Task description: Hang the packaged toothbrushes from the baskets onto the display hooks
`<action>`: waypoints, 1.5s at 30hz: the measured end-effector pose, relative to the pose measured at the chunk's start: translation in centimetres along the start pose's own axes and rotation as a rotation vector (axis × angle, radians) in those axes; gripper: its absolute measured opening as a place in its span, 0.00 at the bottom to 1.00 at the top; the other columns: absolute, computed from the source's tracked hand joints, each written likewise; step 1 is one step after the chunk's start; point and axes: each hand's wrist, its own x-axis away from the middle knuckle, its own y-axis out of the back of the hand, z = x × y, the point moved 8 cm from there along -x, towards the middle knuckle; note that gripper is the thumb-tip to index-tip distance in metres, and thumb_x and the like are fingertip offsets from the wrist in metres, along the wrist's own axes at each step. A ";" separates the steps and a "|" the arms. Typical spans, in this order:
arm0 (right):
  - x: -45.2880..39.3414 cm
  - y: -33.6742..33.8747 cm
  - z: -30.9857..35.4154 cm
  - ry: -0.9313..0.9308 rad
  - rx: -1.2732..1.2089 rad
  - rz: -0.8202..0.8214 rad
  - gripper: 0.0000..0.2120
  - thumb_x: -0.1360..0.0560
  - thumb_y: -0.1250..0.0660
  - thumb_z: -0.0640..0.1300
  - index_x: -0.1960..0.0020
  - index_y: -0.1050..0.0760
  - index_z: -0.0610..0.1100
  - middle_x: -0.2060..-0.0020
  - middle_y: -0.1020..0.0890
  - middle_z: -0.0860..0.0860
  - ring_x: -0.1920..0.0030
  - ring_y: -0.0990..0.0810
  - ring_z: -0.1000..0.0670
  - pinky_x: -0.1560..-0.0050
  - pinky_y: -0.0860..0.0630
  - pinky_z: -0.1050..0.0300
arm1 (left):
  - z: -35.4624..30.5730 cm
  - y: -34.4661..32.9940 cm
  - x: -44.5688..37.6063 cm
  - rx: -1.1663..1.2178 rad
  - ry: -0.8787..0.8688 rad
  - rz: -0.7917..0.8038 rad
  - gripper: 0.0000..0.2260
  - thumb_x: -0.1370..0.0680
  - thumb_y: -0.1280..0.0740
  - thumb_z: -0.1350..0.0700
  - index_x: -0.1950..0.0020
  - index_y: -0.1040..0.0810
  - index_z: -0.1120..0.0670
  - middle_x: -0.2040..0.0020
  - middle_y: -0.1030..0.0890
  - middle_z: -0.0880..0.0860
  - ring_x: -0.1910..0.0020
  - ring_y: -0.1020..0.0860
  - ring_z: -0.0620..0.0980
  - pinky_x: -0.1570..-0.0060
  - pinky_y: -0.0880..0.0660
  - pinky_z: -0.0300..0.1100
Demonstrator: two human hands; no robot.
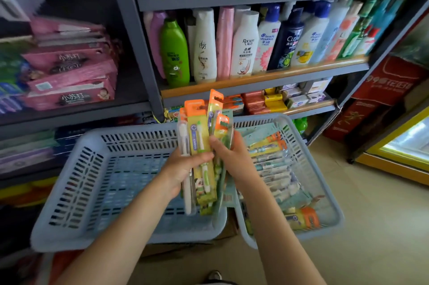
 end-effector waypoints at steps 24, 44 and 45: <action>-3.2 -15.3 -0.7 -0.109 -0.083 0.419 0.17 0.24 0.25 0.46 0.37 0.21 0.45 0.45 0.14 0.50 0.45 0.15 0.47 0.40 0.20 0.44 | 1.2 17.0 5.4 0.339 0.069 -0.339 0.19 0.36 0.25 0.55 0.45 0.17 0.55 0.52 0.14 0.57 0.54 0.15 0.55 0.55 0.20 0.48; 9.9 -49.2 3.6 0.161 0.114 0.512 0.17 0.24 0.25 0.47 0.37 0.24 0.52 0.46 0.14 0.55 0.46 0.15 0.53 0.43 0.19 0.47 | -1.7 43.6 20.2 0.524 -0.192 -0.383 0.23 0.34 0.23 0.57 0.39 0.19 0.53 0.49 0.13 0.57 0.54 0.14 0.55 0.54 0.19 0.50; 10.8 -51.8 3.4 0.176 0.127 0.515 0.17 0.24 0.25 0.47 0.37 0.24 0.53 0.46 0.14 0.55 0.47 0.15 0.53 0.43 0.19 0.46 | -1.6 45.8 21.4 0.529 -0.213 -0.398 0.24 0.34 0.22 0.58 0.38 0.19 0.53 0.49 0.13 0.57 0.53 0.14 0.56 0.52 0.20 0.50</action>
